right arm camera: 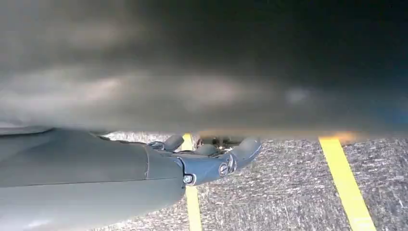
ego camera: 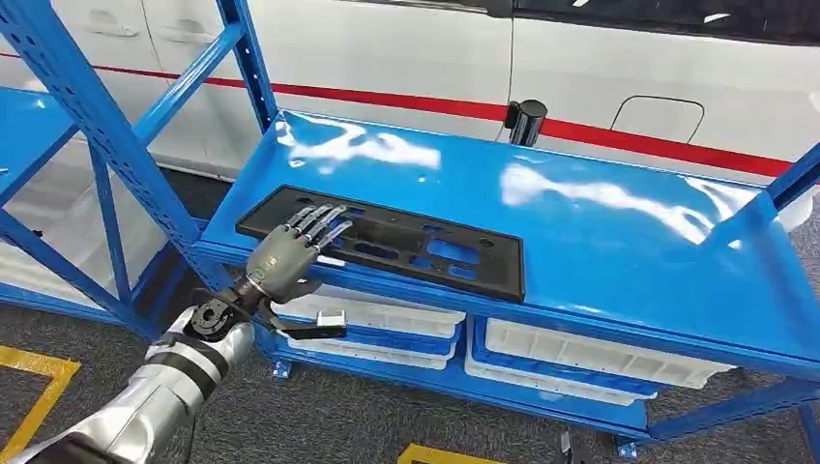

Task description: Take the parts from the cabinet and place them on the table.

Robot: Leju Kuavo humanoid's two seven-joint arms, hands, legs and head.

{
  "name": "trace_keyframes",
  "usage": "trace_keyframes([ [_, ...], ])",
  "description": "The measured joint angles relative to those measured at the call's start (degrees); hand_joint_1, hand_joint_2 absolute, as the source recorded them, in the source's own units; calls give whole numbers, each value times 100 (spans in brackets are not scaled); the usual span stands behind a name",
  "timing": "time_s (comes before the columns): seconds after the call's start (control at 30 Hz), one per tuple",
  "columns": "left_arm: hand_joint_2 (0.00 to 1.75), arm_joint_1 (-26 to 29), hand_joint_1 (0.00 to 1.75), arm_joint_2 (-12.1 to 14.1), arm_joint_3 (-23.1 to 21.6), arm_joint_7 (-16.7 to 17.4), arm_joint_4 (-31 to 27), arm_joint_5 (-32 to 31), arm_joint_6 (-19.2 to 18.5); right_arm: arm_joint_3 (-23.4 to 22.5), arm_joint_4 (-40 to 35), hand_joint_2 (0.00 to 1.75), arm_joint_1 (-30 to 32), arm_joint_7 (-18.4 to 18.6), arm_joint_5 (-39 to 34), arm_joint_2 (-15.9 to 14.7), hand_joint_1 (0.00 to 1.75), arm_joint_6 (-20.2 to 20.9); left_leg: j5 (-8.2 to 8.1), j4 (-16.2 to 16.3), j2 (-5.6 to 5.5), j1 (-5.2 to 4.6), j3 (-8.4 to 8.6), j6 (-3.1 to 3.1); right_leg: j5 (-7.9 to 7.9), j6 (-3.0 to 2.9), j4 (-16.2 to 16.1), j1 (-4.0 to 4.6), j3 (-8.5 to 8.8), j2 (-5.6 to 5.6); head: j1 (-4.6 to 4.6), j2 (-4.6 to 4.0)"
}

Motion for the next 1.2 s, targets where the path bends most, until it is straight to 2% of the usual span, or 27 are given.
trace_keyframes([
  [0.43, 175, -72, 0, -337, 57, -170, -4, -24, -2, 74, 0, 0, -52, 41, 92, 11, 0, -7, 7, 0, 24, -6, -7, 11, 15, 15, -1, -5, -17, 13, -2, 0],
  [0.6, 175, -211, 0, -466, 103, -162, -4, -24, 4, 83, 0, 0, -67, 57, 109, 13, 0, -7, 16, 0, 33, -2, -15, 5, 24, 3, -1, 1, -29, 18, 2, 0],
  [0.8, 175, -447, 0, -542, 177, -186, 9, -33, 2, 96, 0, 0, -77, 98, 144, 20, 0, -7, 24, 0, 128, 0, -18, -2, 63, 15, 3, 4, 4, 96, -2, 0],
  [1.2, 175, -661, 0, -711, 243, -216, 116, -59, 2, 129, 0, 0, -99, 107, 166, 28, 0, -7, 14, 0, 134, 4, -27, -13, 59, 15, 3, 8, -11, 114, 0, 0],
])
